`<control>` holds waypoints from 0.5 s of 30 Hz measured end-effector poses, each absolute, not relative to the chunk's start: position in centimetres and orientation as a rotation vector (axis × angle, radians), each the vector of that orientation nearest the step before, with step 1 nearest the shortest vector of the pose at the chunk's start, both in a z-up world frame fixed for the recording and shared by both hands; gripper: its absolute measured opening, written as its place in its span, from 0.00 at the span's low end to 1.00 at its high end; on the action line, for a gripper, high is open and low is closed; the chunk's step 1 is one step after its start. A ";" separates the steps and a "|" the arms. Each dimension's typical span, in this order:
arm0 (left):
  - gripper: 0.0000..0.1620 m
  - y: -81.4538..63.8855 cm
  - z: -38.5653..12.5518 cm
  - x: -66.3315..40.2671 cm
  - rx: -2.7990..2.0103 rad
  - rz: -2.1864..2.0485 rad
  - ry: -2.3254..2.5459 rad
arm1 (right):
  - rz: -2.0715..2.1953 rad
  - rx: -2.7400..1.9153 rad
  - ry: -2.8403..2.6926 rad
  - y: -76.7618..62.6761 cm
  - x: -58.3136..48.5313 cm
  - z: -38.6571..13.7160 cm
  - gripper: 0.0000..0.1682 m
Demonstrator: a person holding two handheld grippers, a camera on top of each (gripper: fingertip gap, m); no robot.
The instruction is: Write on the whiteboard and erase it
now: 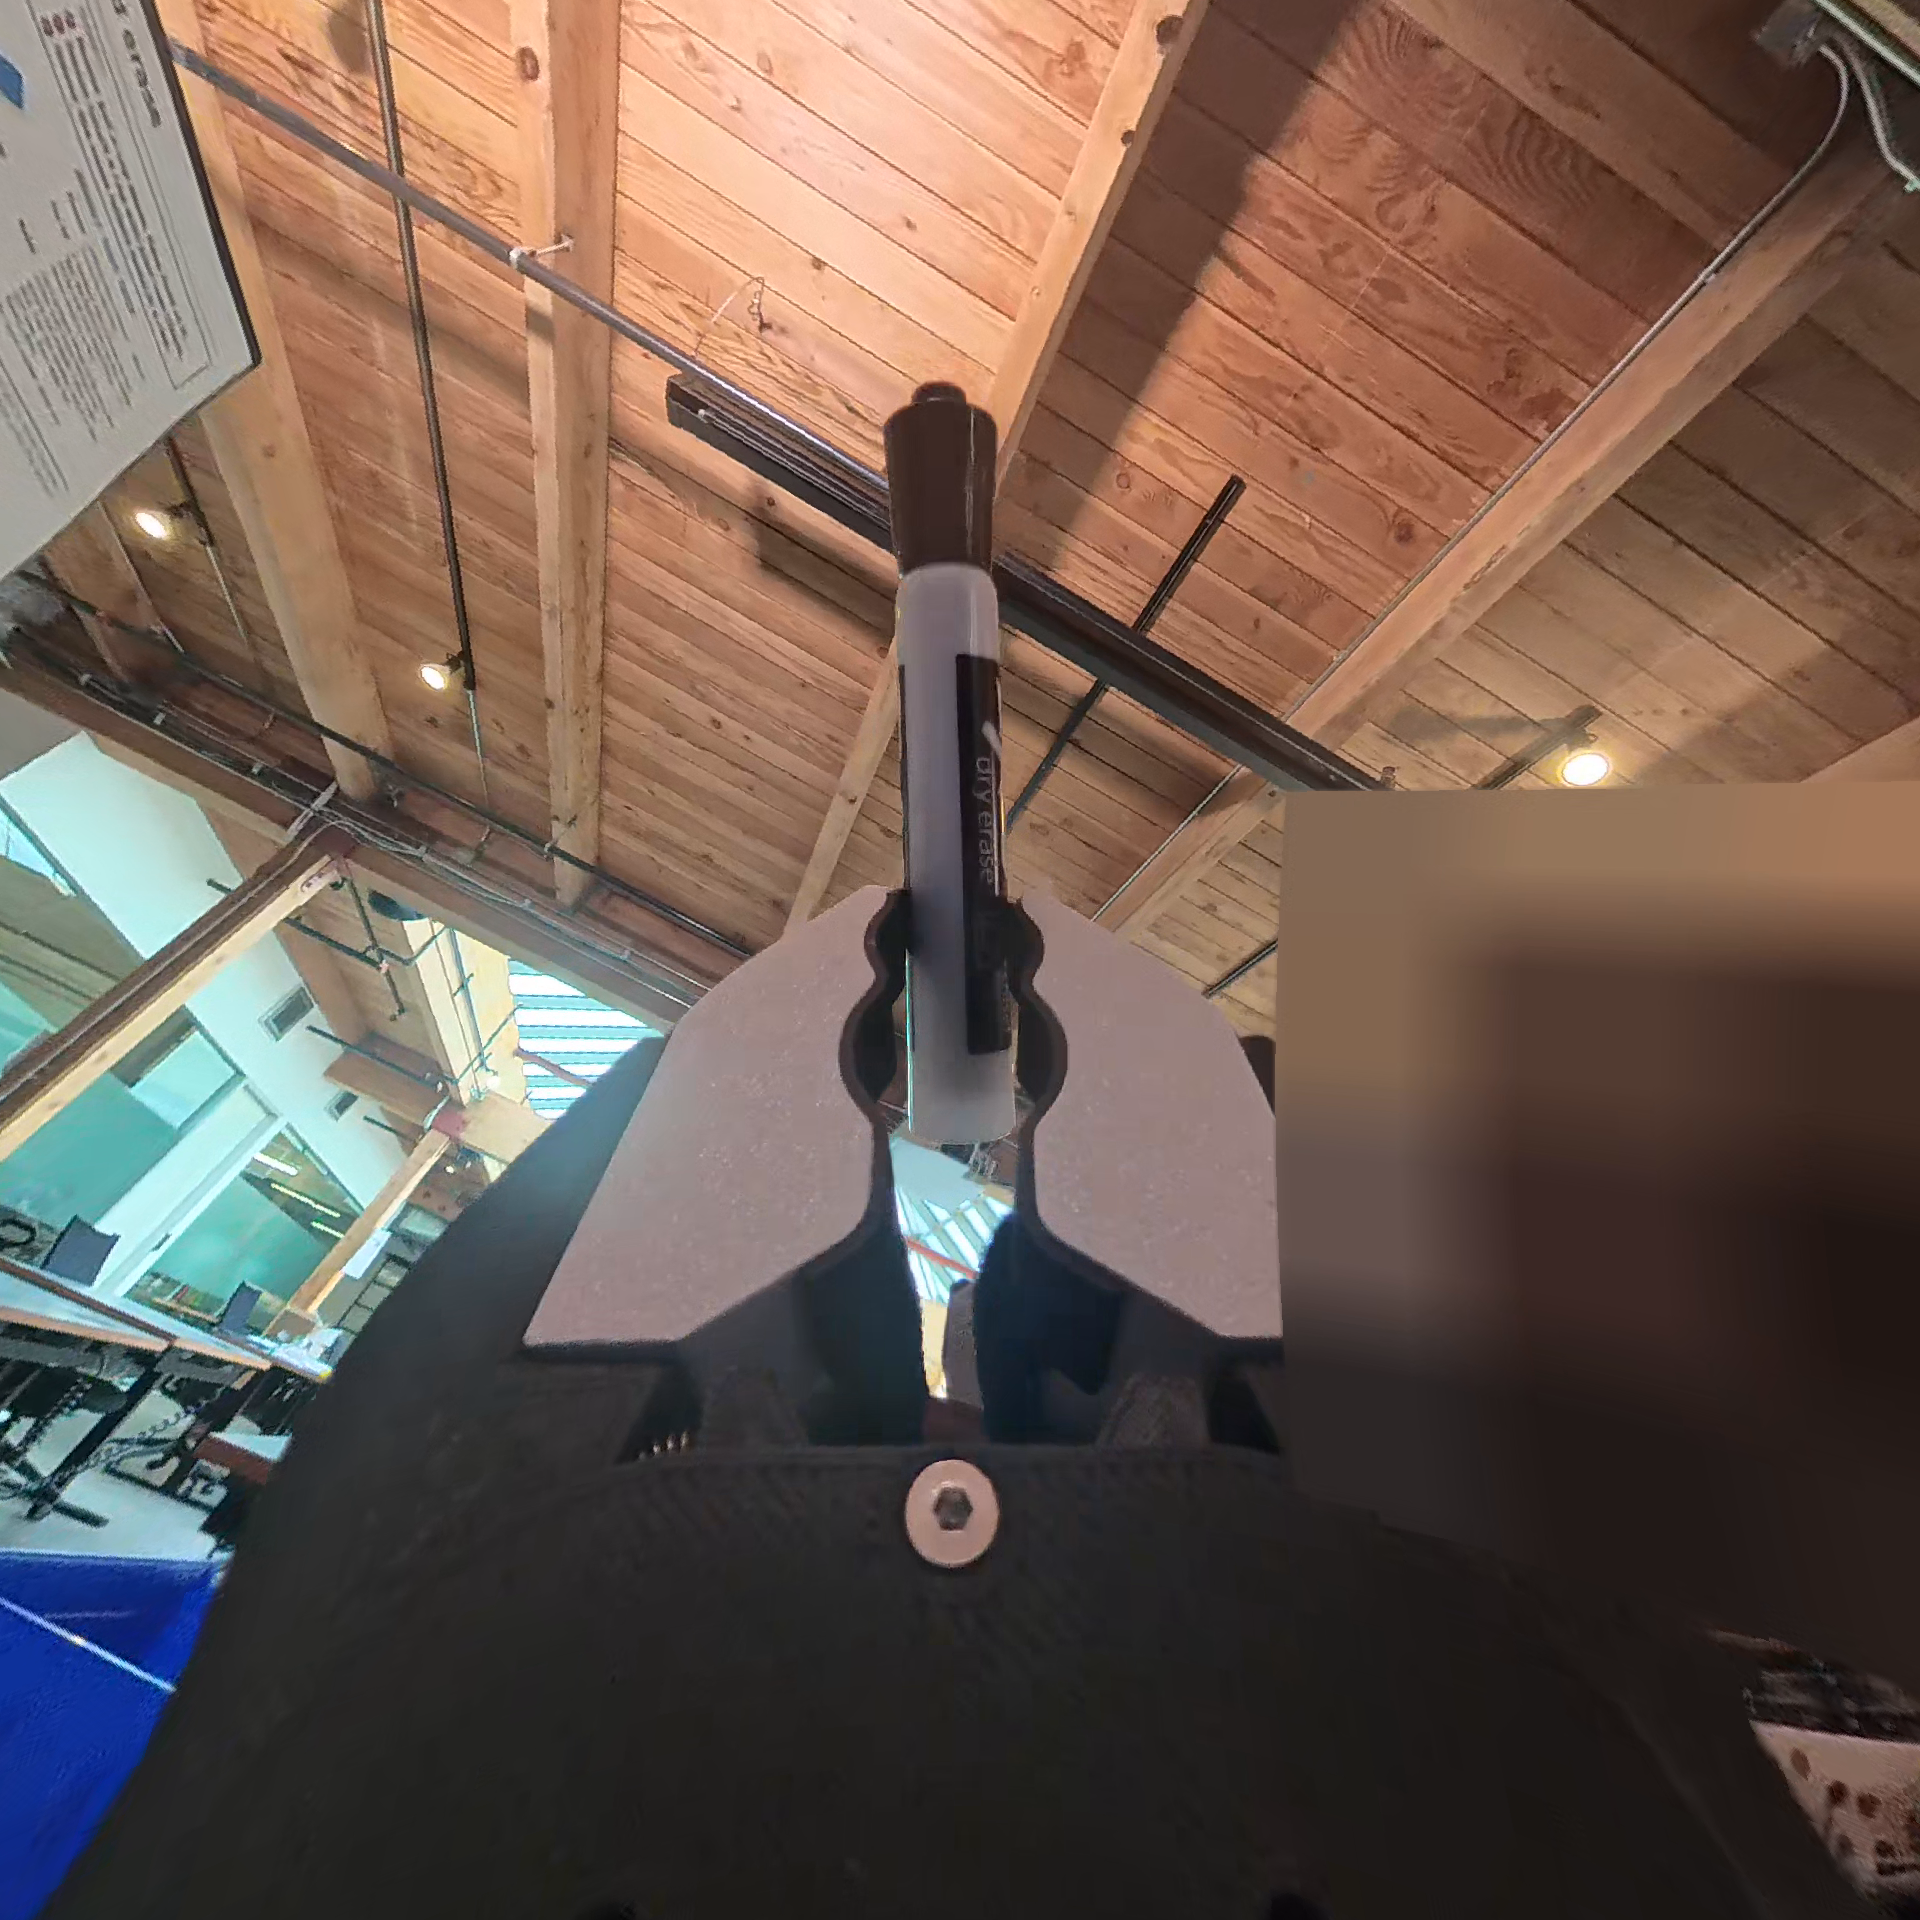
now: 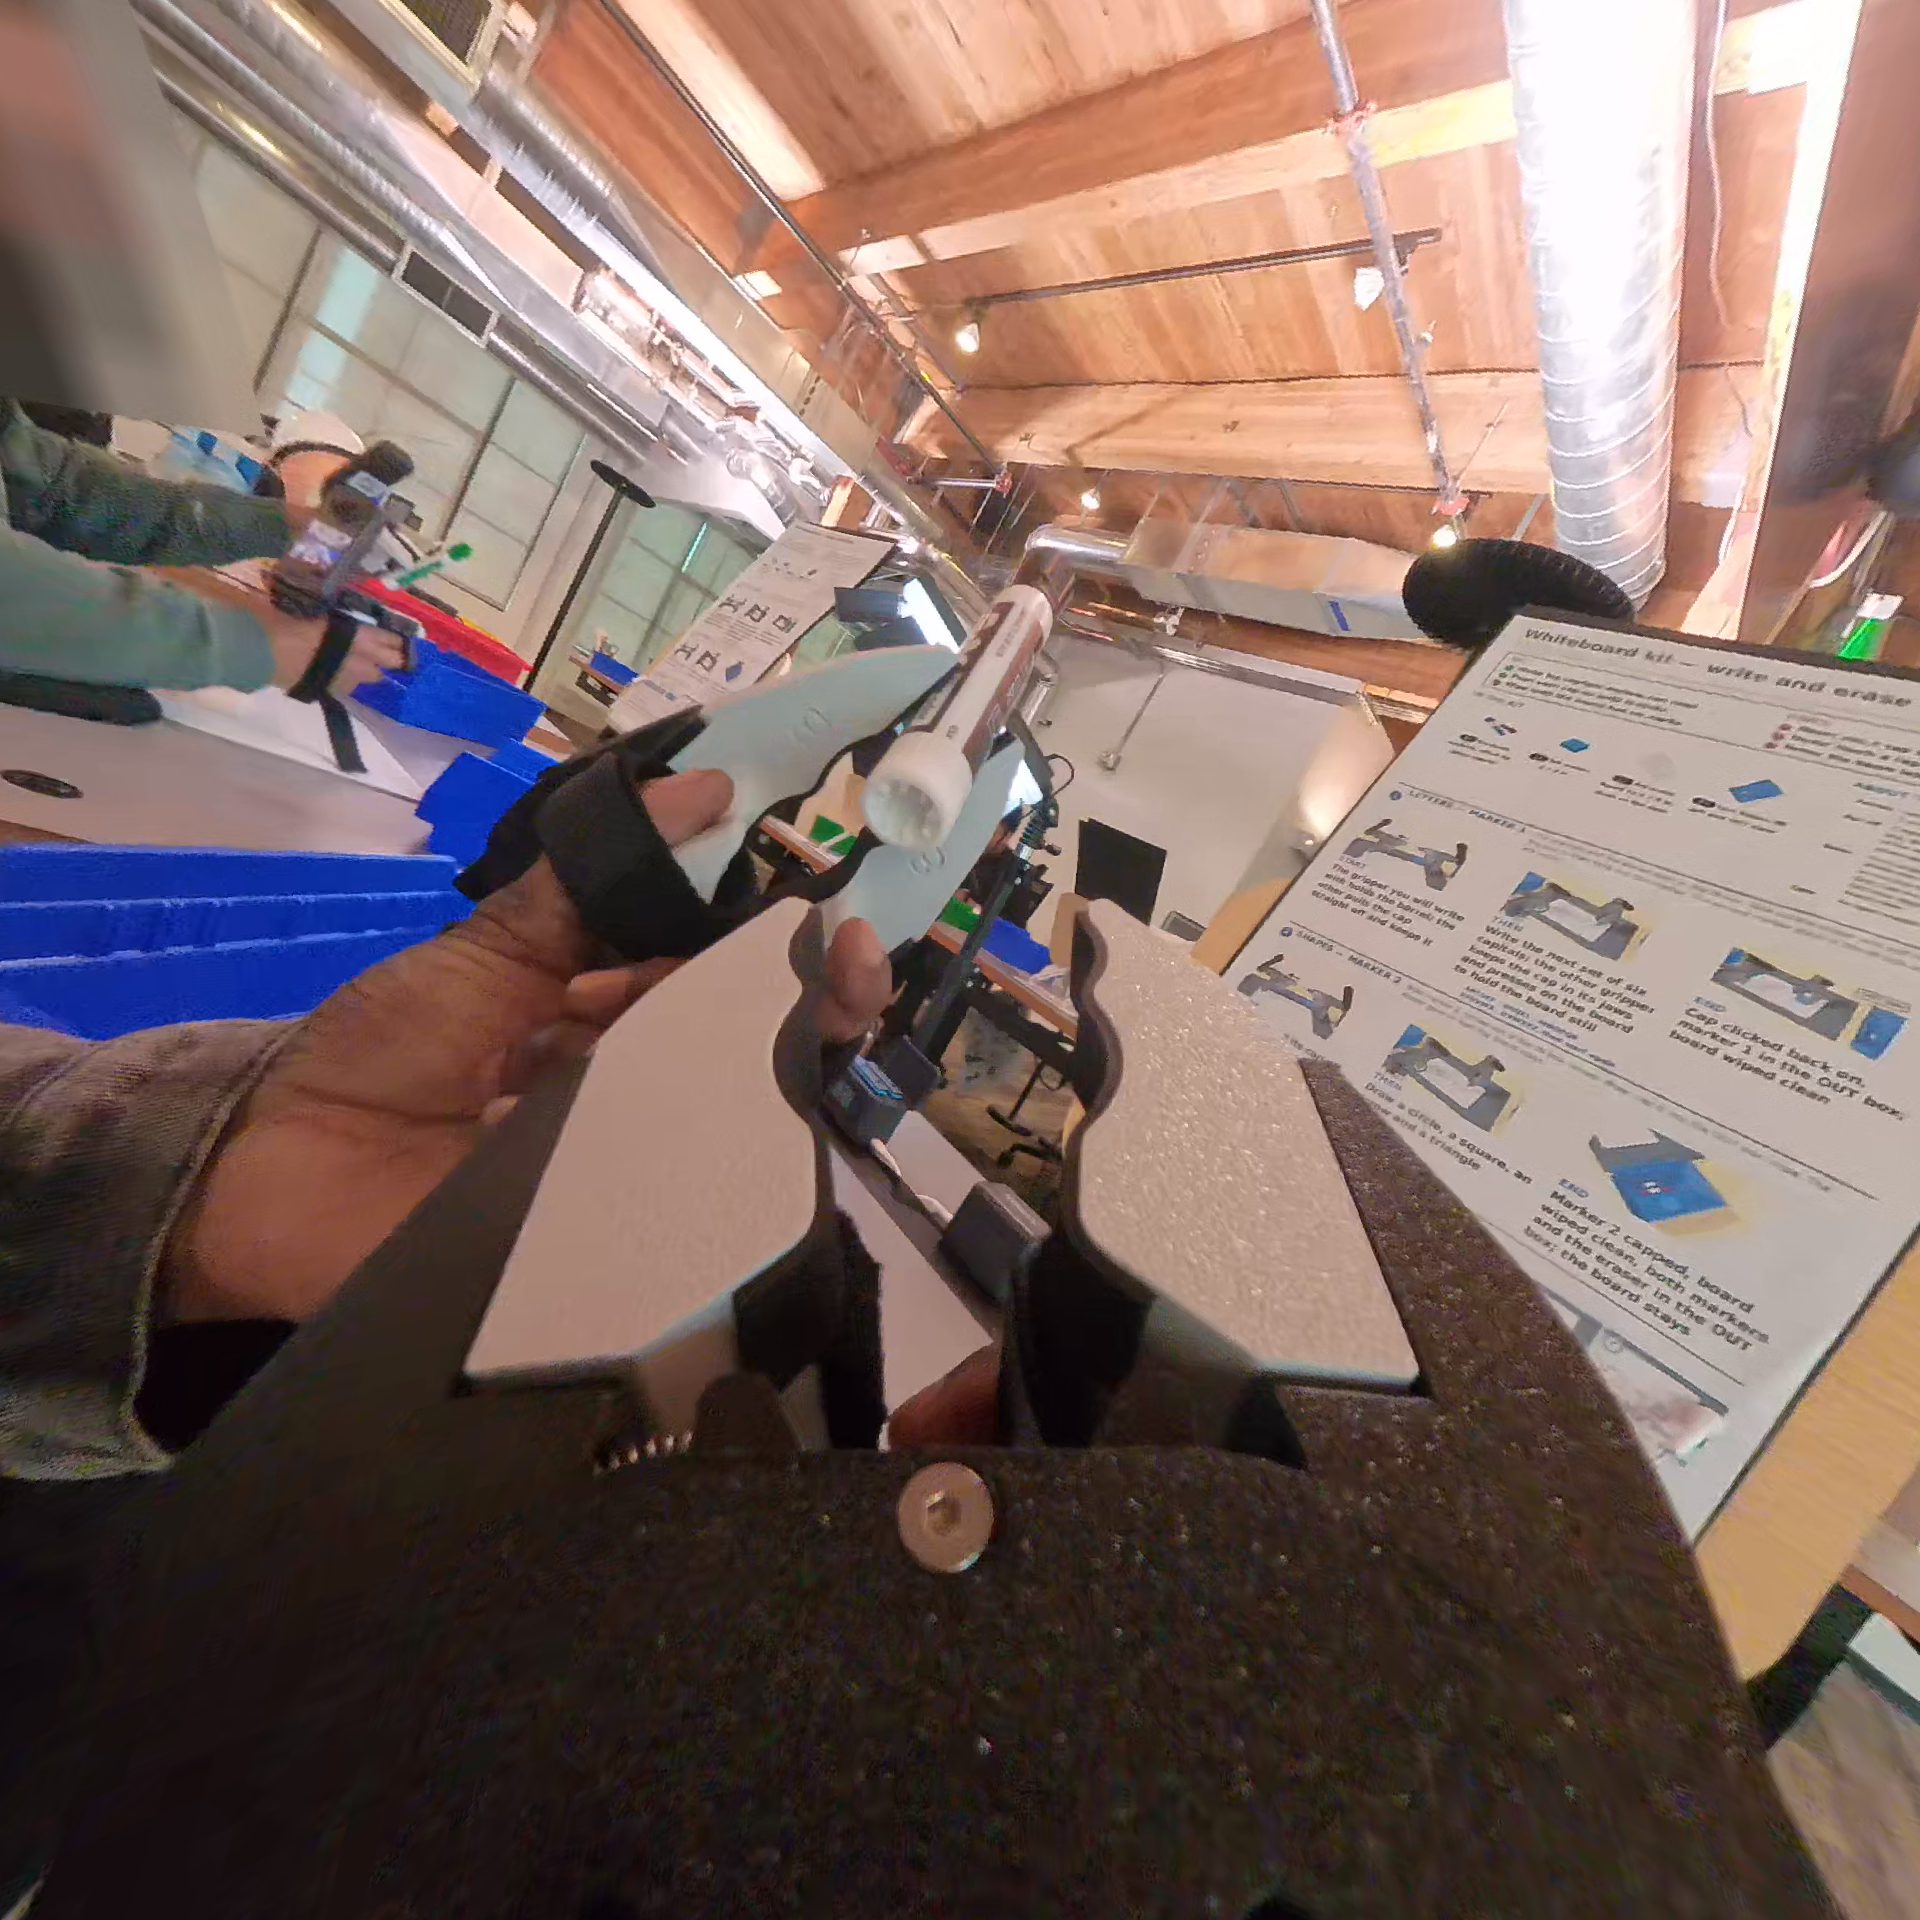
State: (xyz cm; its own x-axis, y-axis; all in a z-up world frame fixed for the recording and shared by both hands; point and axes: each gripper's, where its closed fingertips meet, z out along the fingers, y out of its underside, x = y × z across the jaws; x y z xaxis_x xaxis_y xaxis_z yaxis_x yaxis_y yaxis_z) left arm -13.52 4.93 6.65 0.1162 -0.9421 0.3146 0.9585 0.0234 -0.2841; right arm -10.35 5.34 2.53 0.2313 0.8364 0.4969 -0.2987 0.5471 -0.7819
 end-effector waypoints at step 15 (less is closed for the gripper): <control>0.12 6.5 4.1 -9.7 -0.802 -1.419 0.072 | 0.729 -0.584 -1.078 6.0 -9.0 3.3 0.12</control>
